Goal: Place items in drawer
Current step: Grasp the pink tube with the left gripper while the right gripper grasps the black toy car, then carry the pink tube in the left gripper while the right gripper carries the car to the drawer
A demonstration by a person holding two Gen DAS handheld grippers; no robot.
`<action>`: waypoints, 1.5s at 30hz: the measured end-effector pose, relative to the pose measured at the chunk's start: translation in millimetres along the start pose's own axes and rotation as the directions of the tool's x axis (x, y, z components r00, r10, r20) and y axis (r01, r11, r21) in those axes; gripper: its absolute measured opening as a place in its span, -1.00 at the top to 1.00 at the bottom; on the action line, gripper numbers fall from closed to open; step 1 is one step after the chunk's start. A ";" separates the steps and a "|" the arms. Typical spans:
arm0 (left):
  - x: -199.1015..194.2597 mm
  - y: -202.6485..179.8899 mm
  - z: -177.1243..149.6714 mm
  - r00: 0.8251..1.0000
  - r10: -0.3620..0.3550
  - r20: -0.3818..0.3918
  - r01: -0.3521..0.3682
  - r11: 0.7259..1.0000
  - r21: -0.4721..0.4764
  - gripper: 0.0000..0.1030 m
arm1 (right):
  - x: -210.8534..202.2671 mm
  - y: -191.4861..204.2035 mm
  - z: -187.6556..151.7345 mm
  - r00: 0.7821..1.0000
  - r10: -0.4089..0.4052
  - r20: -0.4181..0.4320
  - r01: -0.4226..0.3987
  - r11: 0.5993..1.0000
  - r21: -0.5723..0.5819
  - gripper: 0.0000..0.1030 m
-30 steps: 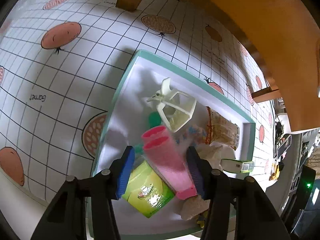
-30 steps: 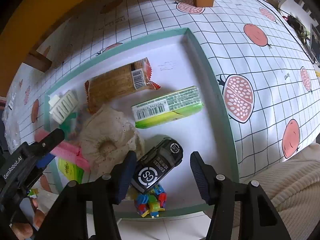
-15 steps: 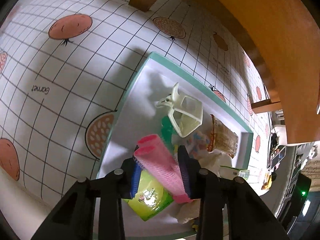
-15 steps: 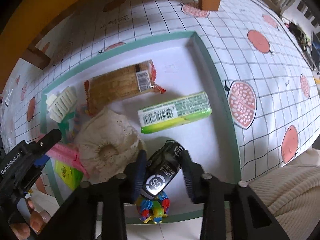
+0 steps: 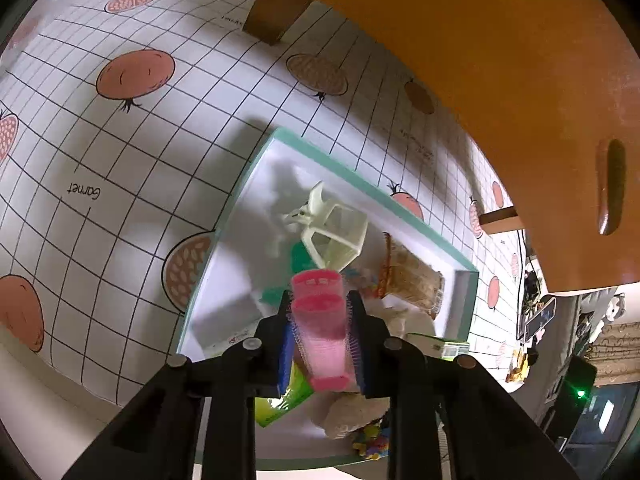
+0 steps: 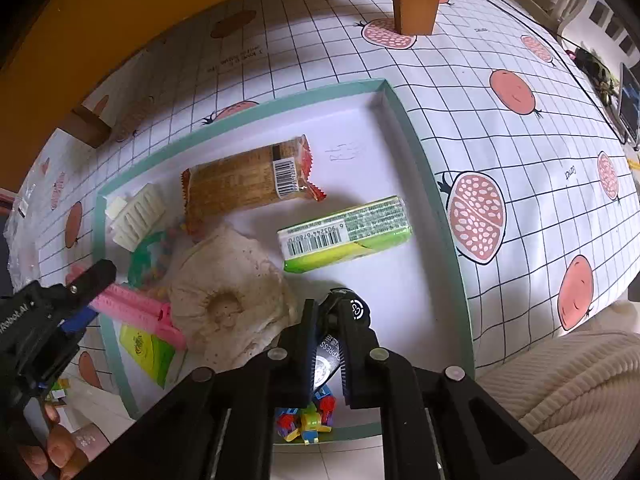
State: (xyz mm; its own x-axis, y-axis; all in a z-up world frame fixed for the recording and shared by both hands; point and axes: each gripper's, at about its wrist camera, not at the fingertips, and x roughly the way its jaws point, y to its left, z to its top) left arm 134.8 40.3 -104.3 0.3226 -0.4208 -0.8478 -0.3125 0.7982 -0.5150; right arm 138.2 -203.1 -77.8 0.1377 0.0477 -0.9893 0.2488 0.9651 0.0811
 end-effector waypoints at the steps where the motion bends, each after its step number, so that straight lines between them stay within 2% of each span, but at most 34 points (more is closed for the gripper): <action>1: -1.3 -0.5 0.7 1.000 -0.001 0.000 0.001 1.000 -0.001 0.51 | -0.1 -1.0 -0.4 1.000 0.011 -0.004 -0.011 1.000 0.000 0.80; 8: -8.4 -0.5 4.1 1.000 -0.018 0.004 0.018 1.000 -0.014 0.52 | -2.9 -12.1 -3.6 0.999 0.048 -0.014 -0.048 0.998 0.029 0.74; 10: -9.8 -0.8 5.3 1.000 -0.020 0.004 0.020 1.000 -0.020 0.52 | -2.1 -12.2 -5.8 0.998 0.055 -0.017 -0.054 0.998 0.038 0.49; 11: -10.4 -1.1 5.6 1.000 -0.020 0.005 0.020 1.000 -0.022 0.52 | -1.9 -13.0 -6.2 0.998 0.055 -0.020 -0.054 0.998 0.044 0.31; 12: -11.7 -0.9 6.3 1.000 -0.020 0.007 0.020 1.000 -0.023 0.52 | -2.3 -14.0 -7.4 0.998 0.058 -0.024 -0.056 0.997 0.050 0.23; 21: -15.2 7.6 8.7 1.000 -0.024 0.012 0.024 0.998 -0.058 0.52 | 6.6 -6.5 -11.9 0.998 0.021 -0.058 -0.019 0.999 0.040 0.21; 27: -12.5 11.9 8.7 0.999 -0.032 0.008 0.032 0.997 -0.076 0.52 | 10.0 -0.8 -14.0 0.998 -0.006 -0.060 0.007 1.000 0.016 0.06; 30: -12.6 13.3 8.9 0.999 -0.037 0.008 0.038 0.996 -0.082 0.52 | 17.0 4.1 -13.4 0.996 -0.024 -0.083 0.026 0.999 0.031 -0.17; 35: -11.6 15.0 8.9 0.999 -0.039 0.006 0.039 0.995 -0.088 0.52 | 20.0 0.5 -17.8 0.995 -0.012 -0.099 0.018 0.998 0.060 -0.17; 36: -11.1 15.5 8.8 0.999 -0.039 0.004 0.040 0.995 -0.089 0.52 | 19.5 1.6 -17.5 0.995 -0.024 -0.094 0.029 0.998 0.052 -0.14; 38: -10.4 16.5 8.5 0.999 -0.039 0.001 0.039 0.995 -0.093 0.52 | 18.7 4.6 -16.7 0.996 -0.024 -0.085 0.028 0.999 0.043 0.12; 39: -10.2 16.8 8.5 0.999 -0.039 0.001 0.039 0.995 -0.095 0.52 | 19.2 7.3 -15.9 0.996 -0.028 -0.081 0.031 0.999 0.038 0.19; 45: -13.4 17.0 9.3 0.999 -0.041 0.011 0.042 0.994 -0.099 0.52 | 20.9 15.0 -11.0 0.998 -0.024 -0.064 0.027 0.998 0.050 0.26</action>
State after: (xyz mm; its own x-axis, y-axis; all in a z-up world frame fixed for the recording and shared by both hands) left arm 133.5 63.5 -100.5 0.3451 -0.4481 -0.8247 -0.3857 0.7333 -0.5599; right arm 134.2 -184.8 -98.6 0.0703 0.0411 -0.9967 0.3003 0.9519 0.0604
